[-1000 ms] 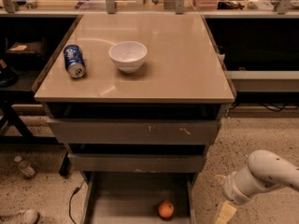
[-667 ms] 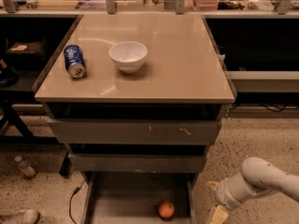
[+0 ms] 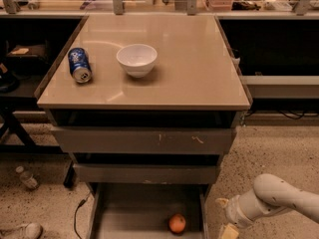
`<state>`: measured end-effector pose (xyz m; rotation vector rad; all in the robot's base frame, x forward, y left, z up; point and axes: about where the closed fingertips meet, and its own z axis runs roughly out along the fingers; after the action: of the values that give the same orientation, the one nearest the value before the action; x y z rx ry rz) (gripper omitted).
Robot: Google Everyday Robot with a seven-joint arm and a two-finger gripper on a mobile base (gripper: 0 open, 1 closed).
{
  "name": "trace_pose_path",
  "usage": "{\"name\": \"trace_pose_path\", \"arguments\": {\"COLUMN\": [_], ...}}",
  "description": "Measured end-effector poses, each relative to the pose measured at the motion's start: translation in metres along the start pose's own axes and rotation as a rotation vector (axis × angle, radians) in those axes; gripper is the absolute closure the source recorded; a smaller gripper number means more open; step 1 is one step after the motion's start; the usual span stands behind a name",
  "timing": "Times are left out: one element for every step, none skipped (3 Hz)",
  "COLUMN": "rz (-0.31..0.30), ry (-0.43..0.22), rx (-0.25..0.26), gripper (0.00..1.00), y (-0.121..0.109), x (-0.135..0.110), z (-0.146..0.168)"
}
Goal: Pick orange from bottom drawer and place on counter
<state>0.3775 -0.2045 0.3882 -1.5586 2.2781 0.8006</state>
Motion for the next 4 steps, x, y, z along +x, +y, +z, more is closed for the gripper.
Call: {"name": "trace_pose_path", "arguments": {"rz": [-0.033,-0.092,-0.088,-0.111], "ry": [-0.057,-0.105,-0.114,-0.150], "rx": [0.022,0.081,0.078,0.101], "gripper": [0.00,0.00,0.00,0.00], "y": [-0.011,-0.044,-0.044,-0.057], "x": [-0.013,-0.032,-0.031,-0.029], "z": [0.034,0.089,0.098,0.123]}}
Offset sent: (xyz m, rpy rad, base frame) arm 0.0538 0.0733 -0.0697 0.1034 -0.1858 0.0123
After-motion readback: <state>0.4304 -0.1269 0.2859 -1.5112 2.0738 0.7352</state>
